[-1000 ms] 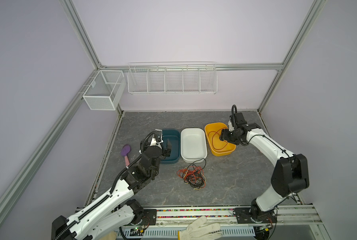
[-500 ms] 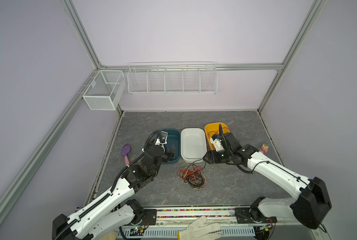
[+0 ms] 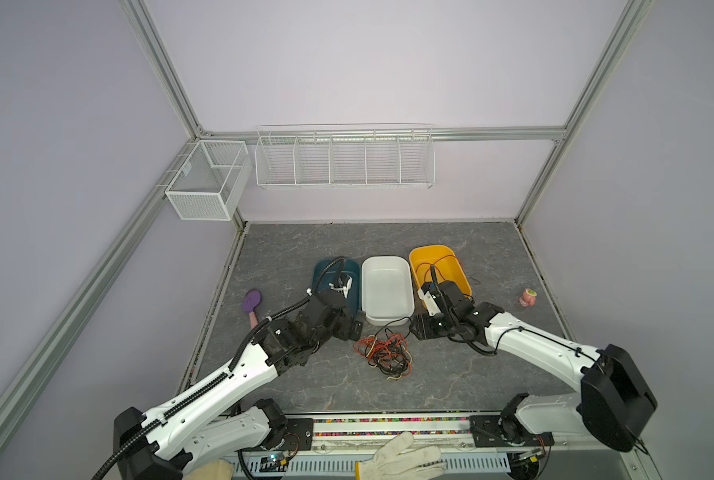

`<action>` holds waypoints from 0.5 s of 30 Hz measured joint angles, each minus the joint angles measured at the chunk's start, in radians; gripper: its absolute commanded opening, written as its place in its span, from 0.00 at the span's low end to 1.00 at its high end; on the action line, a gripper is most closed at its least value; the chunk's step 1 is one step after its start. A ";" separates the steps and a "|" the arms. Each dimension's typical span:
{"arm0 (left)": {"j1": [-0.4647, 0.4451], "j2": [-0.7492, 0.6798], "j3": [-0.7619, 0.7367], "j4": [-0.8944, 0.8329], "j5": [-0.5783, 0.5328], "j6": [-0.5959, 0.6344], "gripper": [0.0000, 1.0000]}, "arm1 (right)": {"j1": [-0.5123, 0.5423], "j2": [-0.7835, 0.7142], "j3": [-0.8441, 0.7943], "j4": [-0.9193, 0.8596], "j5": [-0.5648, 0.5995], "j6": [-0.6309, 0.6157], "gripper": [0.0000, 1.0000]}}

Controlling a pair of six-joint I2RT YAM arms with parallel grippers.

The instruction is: Untangle the cables

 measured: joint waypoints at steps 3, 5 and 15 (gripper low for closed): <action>-0.038 -0.006 -0.032 -0.022 0.025 -0.039 0.97 | 0.003 0.026 -0.011 0.036 0.007 -0.003 0.50; -0.066 -0.006 -0.054 -0.030 0.029 -0.071 0.97 | 0.004 0.053 -0.011 0.066 0.007 -0.005 0.47; -0.141 -0.019 -0.166 0.027 0.043 -0.187 0.97 | 0.017 0.154 -0.011 0.157 0.016 -0.011 0.29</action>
